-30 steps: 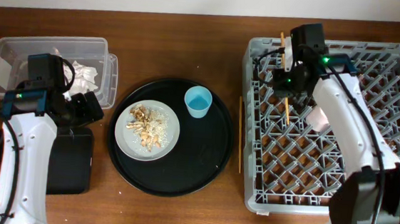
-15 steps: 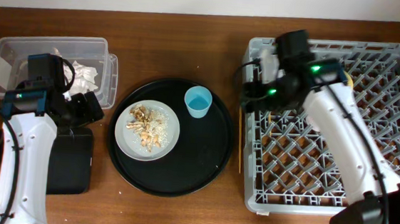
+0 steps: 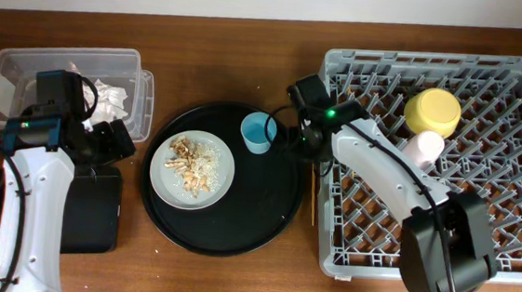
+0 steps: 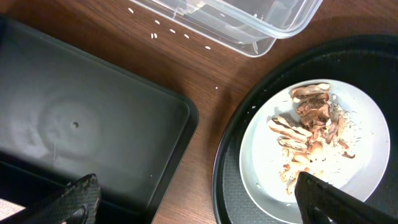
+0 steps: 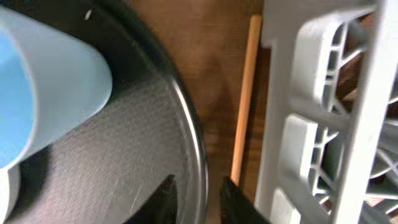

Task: Sort waste into correct bins and load items into the dishwasher rack
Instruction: 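Reach the right gripper back and grasp the second chopstick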

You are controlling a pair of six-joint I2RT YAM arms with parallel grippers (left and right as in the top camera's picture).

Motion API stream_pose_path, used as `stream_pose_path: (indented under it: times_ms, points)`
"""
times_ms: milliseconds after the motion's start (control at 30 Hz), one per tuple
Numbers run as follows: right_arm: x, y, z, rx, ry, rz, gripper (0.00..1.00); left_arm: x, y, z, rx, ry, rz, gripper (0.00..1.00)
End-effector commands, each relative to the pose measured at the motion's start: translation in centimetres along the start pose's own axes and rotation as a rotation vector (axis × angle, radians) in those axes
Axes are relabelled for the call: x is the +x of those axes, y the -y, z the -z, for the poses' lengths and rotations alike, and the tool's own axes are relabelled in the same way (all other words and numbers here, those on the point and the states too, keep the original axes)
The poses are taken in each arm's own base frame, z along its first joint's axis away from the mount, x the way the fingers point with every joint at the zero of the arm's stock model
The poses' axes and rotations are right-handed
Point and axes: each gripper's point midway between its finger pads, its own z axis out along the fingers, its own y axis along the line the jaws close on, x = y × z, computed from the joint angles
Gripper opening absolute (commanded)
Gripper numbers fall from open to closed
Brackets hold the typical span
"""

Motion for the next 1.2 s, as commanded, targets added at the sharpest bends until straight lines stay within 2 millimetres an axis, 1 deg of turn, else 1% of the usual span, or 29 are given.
stream_pose_path:
  times_ms: [0, 67, 133, 167, 200, 233, 267, 367, 400, 433, 467, 500, 567, 600, 667, 700, 733, 833, 900, 1000, 1067, 1100, 1133, 1167]
  points:
    - [0.4, 1.8, -1.8, 0.094, -0.019, -0.012, 0.20, -0.1, -0.2, 0.0, -0.008, 0.005, 0.012, 0.99]
    - [0.3, 2.9, -2.2, 0.115, -0.031, -0.033, 0.13, -0.1, -0.2, 0.0, -0.008, 0.005, 0.012, 0.99]
    - [0.2, 5.2, -2.3, 0.137, -0.053, -0.084, 0.04, -0.1, -0.2, 0.0, -0.008, 0.005, 0.012, 0.99]
    - [0.3, 6.2, -2.3, 0.125, -0.078, -0.097, 0.04, -0.1, -0.2, 0.0, -0.008, 0.005, 0.012, 0.99]
    - [0.4, 6.0, -2.4, 0.077, -0.096, -0.050, 0.04, -0.1, -0.2, 0.0, -0.008, 0.005, 0.012, 0.99]
    - [0.3, 6.2, -2.4, 0.069, -0.100, -0.021, 0.04, -0.1, -0.2, 0.0, -0.008, 0.005, 0.012, 0.99]
    - [0.1, 6.9, -2.4, 0.075, -0.099, -0.012, 0.04, -0.1, -0.2, 0.0, -0.008, 0.005, 0.012, 0.99]
    - [-0.7, 7.9, -2.4, 0.075, -0.078, -0.043, 0.04, -0.1, -0.2, 0.0, -0.008, 0.005, 0.012, 0.99]
    - [-1.1, 8.0, -2.5, 0.068, -0.063, -0.053, 0.04, -0.1, -0.2, 0.0, -0.008, 0.005, 0.012, 0.99]
    - [-1.7, 7.0, -2.5, 0.014, -0.042, -0.055, 0.04, -0.1, -0.2, 0.0, -0.008, 0.005, 0.012, 0.99]
    - [-2.6, 6.1, -2.6, -0.034, -0.011, -0.054, 0.04, -0.1, -0.2, 0.0, -0.008, 0.005, 0.012, 1.00]
    - [-3.5, 5.5, -2.5, -0.062, 0.026, -0.053, 0.04, -0.1, -0.2, 0.0, -0.008, 0.005, 0.012, 0.99]
    - [-5.5, 5.2, -2.4, -0.077, 0.109, -0.052, 0.04, -0.1, -0.2, 0.0, -0.008, 0.005, 0.012, 0.99]
    - [-6.2, 5.3, -2.3, -0.069, 0.136, -0.054, 0.04, -0.1, -0.2, 0.0, -0.008, 0.005, 0.012, 0.99]
    - [-7.4, 6.5, -2.3, 0.000, 0.190, -0.061, 0.05, -0.1, -0.2, 0.0, -0.008, 0.005, 0.012, 0.99]
    - [-7.6, 6.9, -2.3, 0.025, 0.204, -0.064, 0.05, -0.1, -0.2, 0.0, -0.008, 0.005, 0.012, 0.99]
    - [-7.8, 7.5, -2.2, 0.063, 0.216, -0.067, 0.05, -0.1, -0.2, 0.0, -0.008, 0.005, 0.012, 0.99]
    - [-8.0, 8.2, -2.1, 0.098, 0.226, -0.072, 0.04, -0.1, -0.2, 0.0, -0.008, 0.005, 0.012, 0.99]
    - [-8.2, 9.3, -1.9, 0.163, 0.243, -0.078, 0.05, -0.1, -0.2, 0.0, -0.008, 0.005, 0.012, 1.00]
    - [-8.4, 10.0, -1.7, 0.206, 0.256, -0.073, 0.05, -0.1, -0.2, 0.0, -0.008, 0.005, 0.012, 0.99]
    - [-8.2, 8.5, -2.0, 0.127, 0.233, -0.007, 0.06, -0.1, -0.2, 0.0, -0.008, 0.005, 0.012, 0.99]
    - [-7.9, 6.7, -1.8, 0.030, 0.209, 0.038, 0.09, -0.1, -0.2, 0.0, -0.008, 0.005, 0.012, 0.99]
    - [-7.5, 5.8, -1.3, -0.019, 0.172, 0.043, 0.11, -0.1, -0.2, 0.0, -0.008, 0.005, 0.012, 0.99]
    - [-6.7, 5.2, -1.0, -0.055, 0.130, 0.043, 0.22, -0.1, -0.2, 0.0, -0.008, 0.005, 0.012, 0.99]
